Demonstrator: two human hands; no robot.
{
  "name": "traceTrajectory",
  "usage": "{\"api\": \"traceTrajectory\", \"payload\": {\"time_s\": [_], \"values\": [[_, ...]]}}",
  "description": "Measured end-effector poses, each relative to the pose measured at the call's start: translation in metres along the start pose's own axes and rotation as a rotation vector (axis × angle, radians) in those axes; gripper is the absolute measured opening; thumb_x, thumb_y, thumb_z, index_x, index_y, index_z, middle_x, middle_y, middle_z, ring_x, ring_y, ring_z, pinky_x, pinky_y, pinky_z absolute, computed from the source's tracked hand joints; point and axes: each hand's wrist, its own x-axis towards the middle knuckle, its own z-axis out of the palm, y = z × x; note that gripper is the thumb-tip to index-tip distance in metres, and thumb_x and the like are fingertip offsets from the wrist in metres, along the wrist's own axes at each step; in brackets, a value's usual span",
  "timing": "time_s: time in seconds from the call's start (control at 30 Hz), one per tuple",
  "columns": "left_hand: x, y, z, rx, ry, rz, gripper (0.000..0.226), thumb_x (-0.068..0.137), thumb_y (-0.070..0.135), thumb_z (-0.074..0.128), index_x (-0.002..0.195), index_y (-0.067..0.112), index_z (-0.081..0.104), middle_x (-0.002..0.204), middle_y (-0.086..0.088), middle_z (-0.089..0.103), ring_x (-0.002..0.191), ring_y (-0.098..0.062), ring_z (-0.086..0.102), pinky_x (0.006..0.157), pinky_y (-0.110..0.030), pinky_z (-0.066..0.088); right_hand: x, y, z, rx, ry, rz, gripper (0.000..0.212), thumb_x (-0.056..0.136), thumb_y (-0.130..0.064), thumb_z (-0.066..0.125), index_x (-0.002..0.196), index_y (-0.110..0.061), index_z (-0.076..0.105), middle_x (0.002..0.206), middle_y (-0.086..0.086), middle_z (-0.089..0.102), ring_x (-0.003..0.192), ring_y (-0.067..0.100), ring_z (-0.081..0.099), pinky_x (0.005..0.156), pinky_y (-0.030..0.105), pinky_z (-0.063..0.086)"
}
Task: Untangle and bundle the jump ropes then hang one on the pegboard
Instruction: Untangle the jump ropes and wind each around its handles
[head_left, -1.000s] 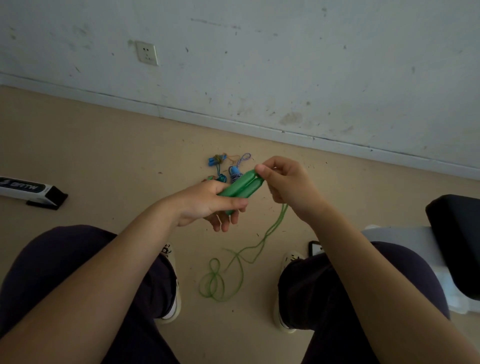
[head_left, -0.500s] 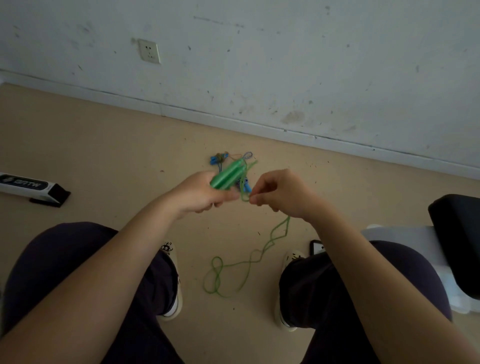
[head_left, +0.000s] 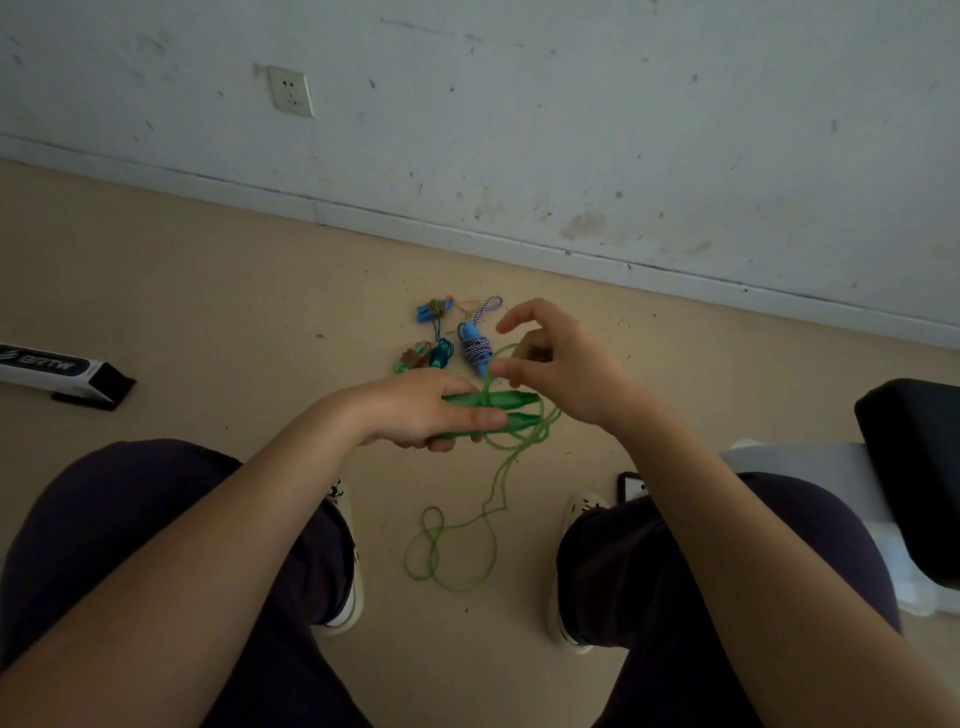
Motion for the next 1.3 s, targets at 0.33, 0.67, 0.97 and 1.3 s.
{"api": "traceTrajectory", "payload": {"time_s": [0.33,0.67,0.97,1.3], "values": [[-0.005,-0.008,-0.02,-0.265,0.432,0.026,0.023,0.096,0.047,0.06,0.091,0.025,0.064,0.045,0.015,0.056,0.033,0.001,0.04,0.035,-0.015,0.026,0.002,0.008,-0.013,-0.171,0.352,0.203,0.047,0.093,-0.042,0.057,0.133,-0.018,0.053,0.136,-0.002,0.045,0.11,0.006,0.043,0.09,0.026,0.034],[-0.007,0.001,-0.022,-0.766,0.121,0.193,0.039,0.089,0.051,0.053,0.096,0.013,0.057,0.056,0.004,0.044,0.037,-0.004,0.024,0.037,-0.017,0.018,0.002,0.001,-0.006,0.495,0.038,0.062,0.007,0.1,-0.015,0.054,0.104,-0.009,0.055,0.056,-0.001,0.044,0.046,0.013,0.037,0.048,0.03,0.041],[0.001,-0.009,-0.019,-0.377,0.533,-0.003,0.026,0.092,0.044,0.068,0.1,0.019,0.063,0.066,-0.002,0.056,0.039,-0.007,0.036,0.037,-0.02,0.028,0.002,0.004,-0.006,-0.116,-0.002,0.052,0.006,0.087,-0.014,0.073,0.082,-0.016,0.071,0.07,-0.01,0.069,0.047,-0.007,0.053,0.049,0.008,0.038],[0.0,0.003,0.003,0.034,-0.013,-0.007,0.064,0.063,0.085,0.061,0.108,0.038,0.063,0.056,0.011,0.056,0.054,-0.01,0.047,0.046,-0.02,0.037,0.0,-0.008,0.011,-0.048,-0.098,-0.107,0.022,0.078,-0.009,0.08,0.079,-0.019,0.061,0.071,-0.011,0.06,0.058,-0.003,0.052,0.058,0.013,0.043]]}}
